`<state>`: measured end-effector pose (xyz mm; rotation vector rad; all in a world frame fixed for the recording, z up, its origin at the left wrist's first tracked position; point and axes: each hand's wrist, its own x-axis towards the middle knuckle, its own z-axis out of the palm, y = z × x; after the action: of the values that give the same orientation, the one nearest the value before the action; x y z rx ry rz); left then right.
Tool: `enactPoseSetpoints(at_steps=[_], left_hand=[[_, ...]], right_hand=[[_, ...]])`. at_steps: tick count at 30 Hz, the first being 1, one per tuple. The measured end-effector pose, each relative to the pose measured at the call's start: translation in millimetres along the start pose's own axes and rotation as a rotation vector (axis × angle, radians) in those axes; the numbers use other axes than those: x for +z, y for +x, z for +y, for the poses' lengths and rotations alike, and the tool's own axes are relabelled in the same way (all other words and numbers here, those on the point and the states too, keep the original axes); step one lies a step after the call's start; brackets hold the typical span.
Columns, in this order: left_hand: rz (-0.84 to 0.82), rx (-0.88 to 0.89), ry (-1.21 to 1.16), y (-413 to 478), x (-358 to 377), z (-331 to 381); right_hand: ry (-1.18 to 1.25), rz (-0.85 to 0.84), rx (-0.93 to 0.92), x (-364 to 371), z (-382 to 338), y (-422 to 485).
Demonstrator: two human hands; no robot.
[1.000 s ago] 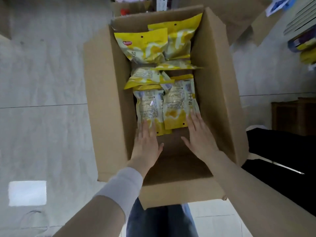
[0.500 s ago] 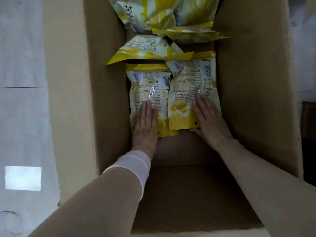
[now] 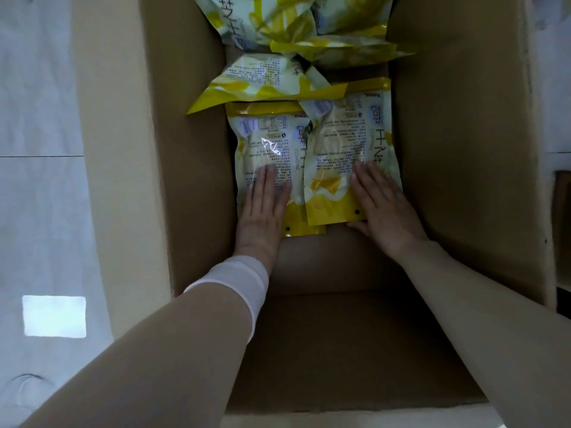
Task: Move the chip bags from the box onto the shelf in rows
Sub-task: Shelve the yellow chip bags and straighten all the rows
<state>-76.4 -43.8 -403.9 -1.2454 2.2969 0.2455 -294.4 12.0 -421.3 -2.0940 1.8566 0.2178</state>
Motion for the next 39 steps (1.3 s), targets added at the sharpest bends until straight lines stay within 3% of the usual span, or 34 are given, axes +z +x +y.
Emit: enactPoseSetpoints(at_steps=[8, 12, 18, 20, 22, 23, 26, 31, 39], left_hand=[[0.092, 0.041, 0.054, 4.3, -2.0, -0.1], [0.023, 0.079, 0.145, 7.9, -15.4, -3.9], [-0.139, 0.137, 0.083, -3.9, -70.6, -6.1], [-0.089, 0.138, 0.014, -12.8, -88.7, -13.6], [0.078, 0.121, -0.064, -17.4, -108.4, -20.4], [0.119, 0.093, -0.088, -17.9, -120.5, -23.8], [0.036, 0.019, -0.096, -17.6, -156.6, -33.5], [0.126, 0.033, -0.143, -11.5, -203.2, -47.4], [-0.036, 0.008, -0.244, 7.3, -180.9, -62.5]], right_hand=[[0.025, 0.022, -0.014, 4.4, 5.1, 4.4], [0.060, 0.169, -0.020, 4.5, 6.6, 4.7], [0.064, 0.338, -0.042, -31.5, -0.3, 1.4], [0.044, 0.347, -0.039, -55.5, 0.3, 4.9], [0.041, 0.374, -0.026, -84.7, 0.9, 11.4], [0.040, 0.367, 0.000, -100.6, 1.7, 15.5], [0.035, 0.322, 0.036, -158.6, -0.2, 29.6], [-0.079, 0.069, 0.038, -220.6, 6.5, 49.6], [-0.118, -0.078, 0.103, -212.3, 8.7, 61.9]])
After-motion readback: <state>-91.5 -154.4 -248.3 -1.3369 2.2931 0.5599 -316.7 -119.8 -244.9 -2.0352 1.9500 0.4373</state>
